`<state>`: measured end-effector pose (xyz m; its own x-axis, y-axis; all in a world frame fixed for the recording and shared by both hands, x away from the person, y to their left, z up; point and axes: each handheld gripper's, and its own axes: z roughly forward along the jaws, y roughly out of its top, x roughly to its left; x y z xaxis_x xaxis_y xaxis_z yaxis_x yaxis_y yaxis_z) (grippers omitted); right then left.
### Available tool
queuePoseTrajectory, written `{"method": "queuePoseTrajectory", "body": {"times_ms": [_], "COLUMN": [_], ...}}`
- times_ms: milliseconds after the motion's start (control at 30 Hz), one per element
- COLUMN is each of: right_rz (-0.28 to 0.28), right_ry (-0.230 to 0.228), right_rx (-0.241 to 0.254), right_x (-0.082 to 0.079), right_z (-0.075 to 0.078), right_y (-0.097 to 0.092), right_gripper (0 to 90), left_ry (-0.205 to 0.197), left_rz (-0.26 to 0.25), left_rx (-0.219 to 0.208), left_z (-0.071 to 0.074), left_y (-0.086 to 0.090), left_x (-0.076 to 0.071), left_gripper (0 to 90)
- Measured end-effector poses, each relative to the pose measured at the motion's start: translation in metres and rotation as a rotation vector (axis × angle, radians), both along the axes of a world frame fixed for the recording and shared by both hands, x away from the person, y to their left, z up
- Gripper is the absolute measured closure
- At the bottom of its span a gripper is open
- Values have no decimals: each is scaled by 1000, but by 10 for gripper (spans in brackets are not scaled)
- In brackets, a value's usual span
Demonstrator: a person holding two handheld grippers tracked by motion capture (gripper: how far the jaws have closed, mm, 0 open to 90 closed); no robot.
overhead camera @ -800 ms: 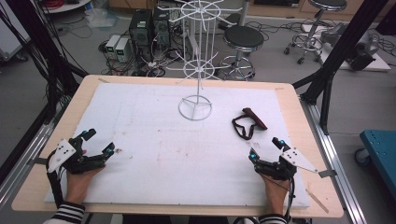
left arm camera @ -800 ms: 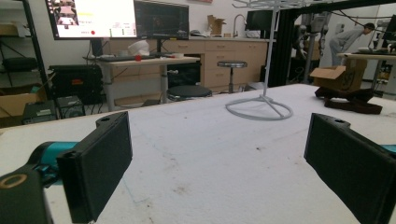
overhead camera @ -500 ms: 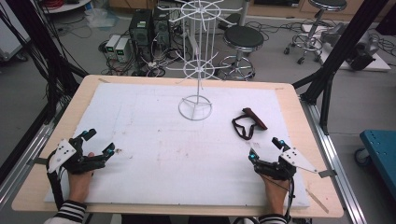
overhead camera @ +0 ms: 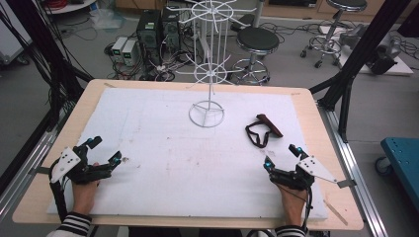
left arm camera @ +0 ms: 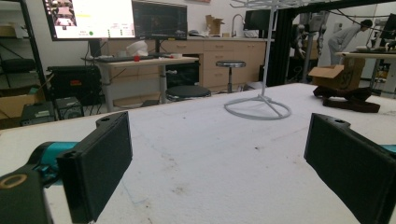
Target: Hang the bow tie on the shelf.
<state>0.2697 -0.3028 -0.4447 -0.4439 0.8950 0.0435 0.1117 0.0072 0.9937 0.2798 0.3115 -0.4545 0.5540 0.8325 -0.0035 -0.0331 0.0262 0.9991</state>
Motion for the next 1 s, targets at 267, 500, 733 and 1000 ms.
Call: {"method": "queuePoseTrajectory", "body": {"times_ms": [267, 500, 733, 1000], "right_rz": [32, 56, 106, 163], "right_ry": [52, 152, 262, 369], "right_rx": [-33, -94, -126, -212], "right_x": [8, 27, 56, 90], "right_z": [20, 43, 62, 76], "right_y": [-4, -5, -8, -6], "right_gripper": [12, 12, 13, 13], "left_ry": [0, 1, 1, 1], "left_rz": [0, 1, -2, -2], "left_rx": [1, -2, -1, 0], "left_z": [0, 0, 0, 0], "left_y": [0, 0, 0, 0], "left_x": [0, 0, 0, 0], "left_gripper": [81, 81, 80, 80]}}
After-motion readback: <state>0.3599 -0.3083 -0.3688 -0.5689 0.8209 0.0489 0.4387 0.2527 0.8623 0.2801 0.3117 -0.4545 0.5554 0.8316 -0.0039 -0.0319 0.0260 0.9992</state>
